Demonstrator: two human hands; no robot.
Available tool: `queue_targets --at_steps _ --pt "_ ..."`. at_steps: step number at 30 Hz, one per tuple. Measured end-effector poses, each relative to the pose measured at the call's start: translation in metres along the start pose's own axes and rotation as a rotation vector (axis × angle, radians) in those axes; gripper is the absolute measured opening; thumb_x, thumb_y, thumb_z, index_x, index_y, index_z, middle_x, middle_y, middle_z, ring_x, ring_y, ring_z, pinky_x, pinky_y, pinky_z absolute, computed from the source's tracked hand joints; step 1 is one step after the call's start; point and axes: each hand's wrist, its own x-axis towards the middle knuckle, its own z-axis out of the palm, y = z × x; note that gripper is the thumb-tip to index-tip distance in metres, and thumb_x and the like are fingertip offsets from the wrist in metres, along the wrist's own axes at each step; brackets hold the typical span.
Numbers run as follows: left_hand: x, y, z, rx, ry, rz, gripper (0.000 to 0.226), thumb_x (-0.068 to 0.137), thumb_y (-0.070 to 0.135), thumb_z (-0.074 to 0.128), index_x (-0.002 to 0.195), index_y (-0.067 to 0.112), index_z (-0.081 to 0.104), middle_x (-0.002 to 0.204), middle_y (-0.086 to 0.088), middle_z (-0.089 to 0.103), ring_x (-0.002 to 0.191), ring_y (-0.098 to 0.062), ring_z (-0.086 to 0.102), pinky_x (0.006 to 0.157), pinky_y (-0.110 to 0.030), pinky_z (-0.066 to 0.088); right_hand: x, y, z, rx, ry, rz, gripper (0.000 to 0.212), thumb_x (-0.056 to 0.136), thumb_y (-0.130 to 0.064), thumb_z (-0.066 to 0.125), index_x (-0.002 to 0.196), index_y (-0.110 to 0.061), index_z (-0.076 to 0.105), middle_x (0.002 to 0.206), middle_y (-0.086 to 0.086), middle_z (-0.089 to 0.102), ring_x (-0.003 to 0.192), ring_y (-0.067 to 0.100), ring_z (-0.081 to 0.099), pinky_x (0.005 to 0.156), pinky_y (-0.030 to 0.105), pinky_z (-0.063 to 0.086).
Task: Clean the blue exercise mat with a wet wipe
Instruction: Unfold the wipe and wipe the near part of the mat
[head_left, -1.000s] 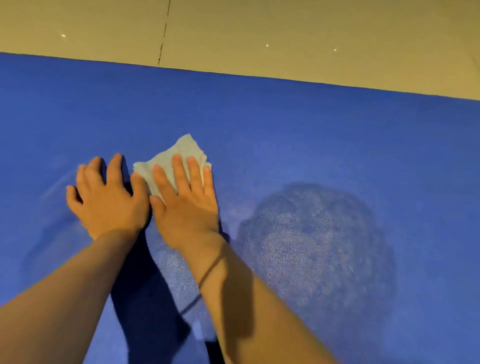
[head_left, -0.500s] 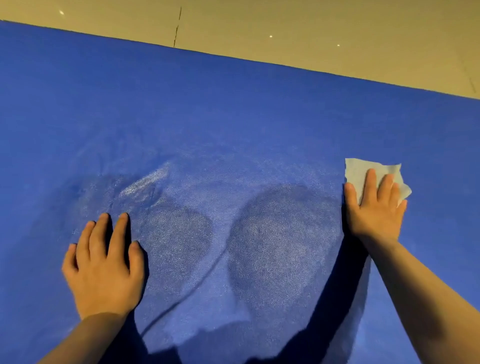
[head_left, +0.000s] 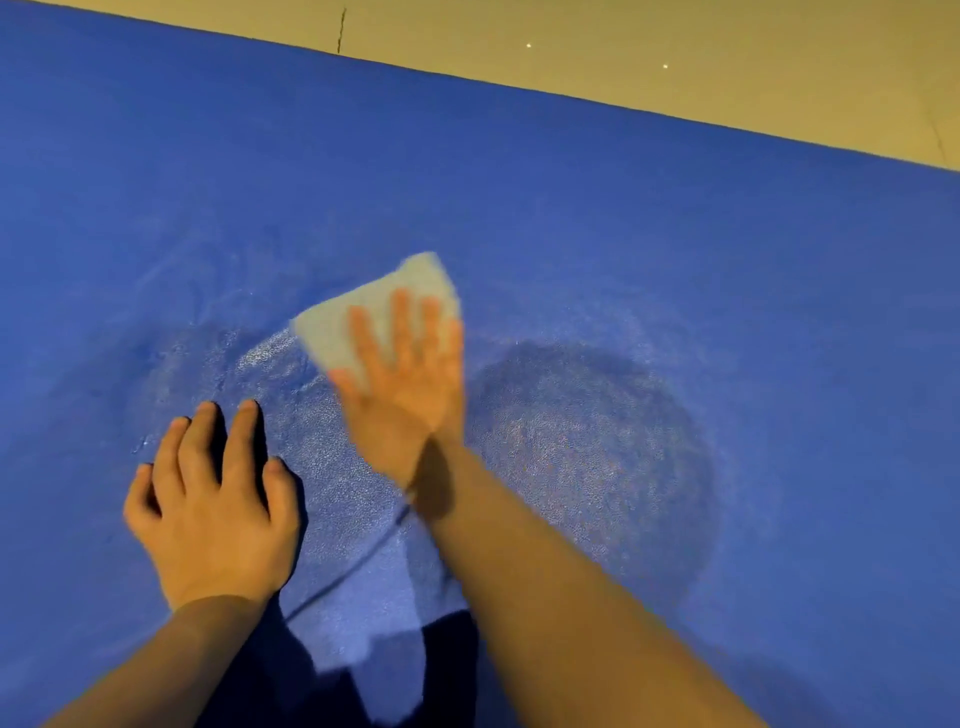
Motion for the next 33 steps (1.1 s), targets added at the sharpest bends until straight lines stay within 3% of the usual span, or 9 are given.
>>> queue_targets --at_steps 3,5,8,11,13,19,23,29,33 --pt "0.001 -0.002 0.002 0.002 0.014 0.011 0.055 0.092 0.039 0.031 0.130 0.011 0.059 0.149 -0.014 0.043 0.144 -0.034 0.030 0.111 -0.055 0.018 -0.017 -0.026 0.001 0.110 -0.005 -0.268 0.055 0.096 -0.049 0.028 0.140 -0.029 0.054 0.154 0.010 0.039 0.144 0.033 0.031 0.119 0.053 0.012" --pt "0.000 -0.001 0.001 -0.013 0.020 0.003 0.056 0.092 0.039 0.031 0.133 0.012 0.058 0.149 -0.014 0.043 0.144 -0.034 0.030 0.112 -0.053 0.017 -0.021 0.000 0.003 0.102 0.016 -0.267 0.055 0.095 -0.051 0.031 0.139 -0.028 0.055 0.152 0.008 0.043 0.142 0.030 0.036 0.117 0.055 0.015" --pt "0.000 -0.002 0.000 -0.029 0.024 0.014 0.058 0.091 0.039 0.032 0.139 0.015 0.055 0.149 -0.016 0.043 0.143 -0.034 0.030 0.112 -0.052 0.016 -0.037 0.074 -0.012 0.017 -0.014 0.009 0.063 0.094 -0.056 0.025 0.146 -0.027 0.045 0.155 0.008 0.038 0.142 0.032 0.035 0.115 0.052 0.009" --pt "0.001 -0.002 0.001 -0.041 0.018 0.009 0.057 0.091 0.038 0.035 0.139 0.015 0.054 0.150 -0.016 0.042 0.143 -0.035 0.029 0.112 -0.053 0.016 -0.078 0.164 -0.038 0.028 -0.163 0.401 0.077 0.088 -0.067 0.006 0.155 -0.032 0.019 0.164 0.006 0.009 0.150 0.028 0.010 0.117 0.052 -0.004" --pt "0.001 -0.002 0.000 -0.047 0.005 0.007 0.057 0.091 0.037 0.035 0.139 0.015 0.054 0.150 -0.016 0.041 0.144 -0.034 0.028 0.111 -0.055 0.017 -0.115 0.212 -0.050 0.005 -0.171 0.618 0.083 0.085 -0.069 0.000 0.156 -0.030 0.013 0.164 0.007 0.004 0.150 0.029 0.007 0.117 0.058 0.002" --pt "0.002 -0.002 -0.001 -0.062 -0.042 0.002 0.057 0.091 0.038 0.034 0.142 0.018 0.049 0.152 -0.013 0.037 0.146 -0.030 0.022 0.113 -0.056 0.015 -0.166 0.199 -0.038 0.057 -0.031 1.035 0.082 0.093 -0.065 0.015 0.154 -0.011 0.026 0.158 0.028 0.017 0.144 0.045 0.016 0.115 0.064 0.010" --pt "0.002 -0.002 -0.001 -0.066 -0.021 0.012 0.056 0.091 0.036 0.035 0.142 0.017 0.050 0.152 -0.014 0.038 0.146 -0.031 0.023 0.113 -0.054 0.014 -0.132 0.114 -0.017 0.094 0.033 0.822 0.078 0.094 -0.059 0.022 0.149 -0.005 0.037 0.152 0.036 0.023 0.140 0.056 0.020 0.114 0.064 0.009" --pt "0.002 -0.004 0.001 -0.057 0.006 0.027 0.055 0.092 0.036 0.034 0.141 0.016 0.050 0.151 -0.014 0.040 0.145 -0.032 0.025 0.112 -0.053 0.016 -0.088 -0.016 -0.006 0.155 0.035 0.244 0.061 0.104 -0.049 0.009 0.150 -0.023 0.039 0.158 0.021 0.025 0.147 0.043 0.014 0.116 0.054 0.002" --pt "0.002 -0.005 0.003 -0.053 0.021 0.041 0.055 0.093 0.036 0.034 0.141 0.015 0.050 0.150 -0.015 0.039 0.145 -0.032 0.026 0.112 -0.053 0.016 -0.099 -0.030 -0.001 0.087 -0.020 0.067 0.053 0.101 -0.042 0.023 0.151 -0.029 0.034 0.161 0.012 0.022 0.149 0.035 0.012 0.118 0.054 0.004"
